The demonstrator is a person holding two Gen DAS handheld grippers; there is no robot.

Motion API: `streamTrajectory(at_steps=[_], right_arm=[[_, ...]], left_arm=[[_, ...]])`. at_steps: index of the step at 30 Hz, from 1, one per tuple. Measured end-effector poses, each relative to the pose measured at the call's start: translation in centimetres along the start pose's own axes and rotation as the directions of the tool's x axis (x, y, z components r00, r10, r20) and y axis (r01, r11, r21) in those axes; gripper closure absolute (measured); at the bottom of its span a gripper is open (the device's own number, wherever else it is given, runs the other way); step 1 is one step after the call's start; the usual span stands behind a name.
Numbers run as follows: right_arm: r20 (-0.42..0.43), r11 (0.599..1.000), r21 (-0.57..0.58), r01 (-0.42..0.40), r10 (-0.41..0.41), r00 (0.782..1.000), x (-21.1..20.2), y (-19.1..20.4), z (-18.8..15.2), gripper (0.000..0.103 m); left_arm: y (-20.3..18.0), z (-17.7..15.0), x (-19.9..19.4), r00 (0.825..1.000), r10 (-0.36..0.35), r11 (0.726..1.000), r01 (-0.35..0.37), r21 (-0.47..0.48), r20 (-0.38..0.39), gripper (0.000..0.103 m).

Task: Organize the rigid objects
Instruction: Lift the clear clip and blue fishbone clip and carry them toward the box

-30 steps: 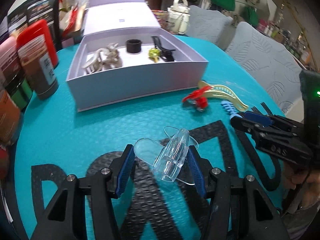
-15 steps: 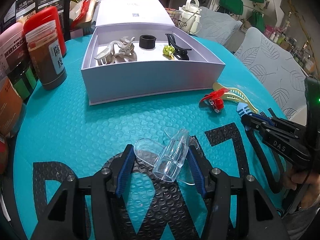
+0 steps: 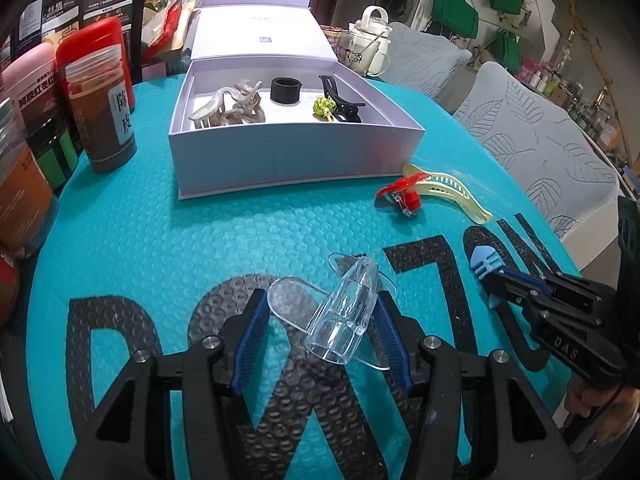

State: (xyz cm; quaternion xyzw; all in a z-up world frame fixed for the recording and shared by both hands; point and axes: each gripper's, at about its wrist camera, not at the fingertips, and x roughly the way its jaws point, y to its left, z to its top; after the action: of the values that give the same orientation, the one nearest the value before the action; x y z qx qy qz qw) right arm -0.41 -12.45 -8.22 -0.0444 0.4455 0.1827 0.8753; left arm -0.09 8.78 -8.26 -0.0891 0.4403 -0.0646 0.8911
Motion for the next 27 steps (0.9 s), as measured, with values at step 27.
streamTrajectory(at_steps=[27], right_arm=[[0.043, 1.000, -0.018, -0.024, 0.024, 0.999, -1.2, 2.7, -0.9, 0.091]], left_arm=[[0.2, -0.2, -3.9, 0.997, 0.010, 1.000, -0.011, 0.016, 0.073, 0.049]])
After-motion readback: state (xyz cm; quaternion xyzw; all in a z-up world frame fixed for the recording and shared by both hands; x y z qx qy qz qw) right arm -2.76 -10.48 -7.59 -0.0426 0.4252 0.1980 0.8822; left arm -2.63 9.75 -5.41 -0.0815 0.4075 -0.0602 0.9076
